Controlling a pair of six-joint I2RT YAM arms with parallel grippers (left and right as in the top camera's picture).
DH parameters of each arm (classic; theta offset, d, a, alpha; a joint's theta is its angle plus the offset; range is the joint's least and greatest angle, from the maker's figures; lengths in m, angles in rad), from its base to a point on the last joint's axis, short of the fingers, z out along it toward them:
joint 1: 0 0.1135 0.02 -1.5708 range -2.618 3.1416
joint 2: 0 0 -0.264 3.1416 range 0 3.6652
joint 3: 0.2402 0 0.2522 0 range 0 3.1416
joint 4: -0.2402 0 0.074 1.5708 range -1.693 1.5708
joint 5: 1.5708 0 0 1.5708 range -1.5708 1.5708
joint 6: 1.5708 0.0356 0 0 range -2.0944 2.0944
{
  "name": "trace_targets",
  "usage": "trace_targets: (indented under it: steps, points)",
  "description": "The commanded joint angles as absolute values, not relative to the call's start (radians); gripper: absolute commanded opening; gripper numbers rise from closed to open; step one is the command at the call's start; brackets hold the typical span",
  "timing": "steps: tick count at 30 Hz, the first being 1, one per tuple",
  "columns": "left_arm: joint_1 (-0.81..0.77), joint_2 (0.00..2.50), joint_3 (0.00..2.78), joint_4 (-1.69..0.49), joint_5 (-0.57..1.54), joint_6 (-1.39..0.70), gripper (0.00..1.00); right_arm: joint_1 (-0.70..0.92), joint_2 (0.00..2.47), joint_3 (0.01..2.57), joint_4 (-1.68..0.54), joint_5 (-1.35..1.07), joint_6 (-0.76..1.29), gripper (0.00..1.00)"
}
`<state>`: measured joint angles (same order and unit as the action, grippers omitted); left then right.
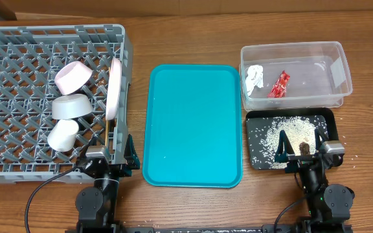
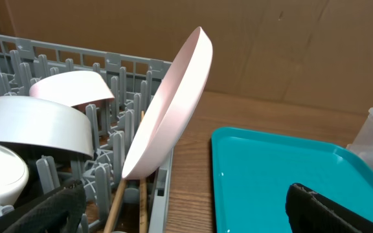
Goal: Sort waste into correct bins and load items into the dishwasher
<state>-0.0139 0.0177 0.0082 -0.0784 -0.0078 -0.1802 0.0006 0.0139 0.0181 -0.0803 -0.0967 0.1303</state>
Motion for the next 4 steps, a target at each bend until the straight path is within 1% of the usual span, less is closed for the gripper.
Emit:
trace_targets:
  steps: [1, 4]
  points:
    - [-0.021, 0.010, 0.006, -0.079, -0.003, -0.165, 1.00, -0.002, 0.006, 0.009, -0.076, -0.087, 0.127, 1.00]
    - [-0.021, 0.010, 0.006, -0.079, -0.003, -0.164, 1.00, -0.002, 0.005, 0.009, -0.076, -0.087, 0.127, 1.00]
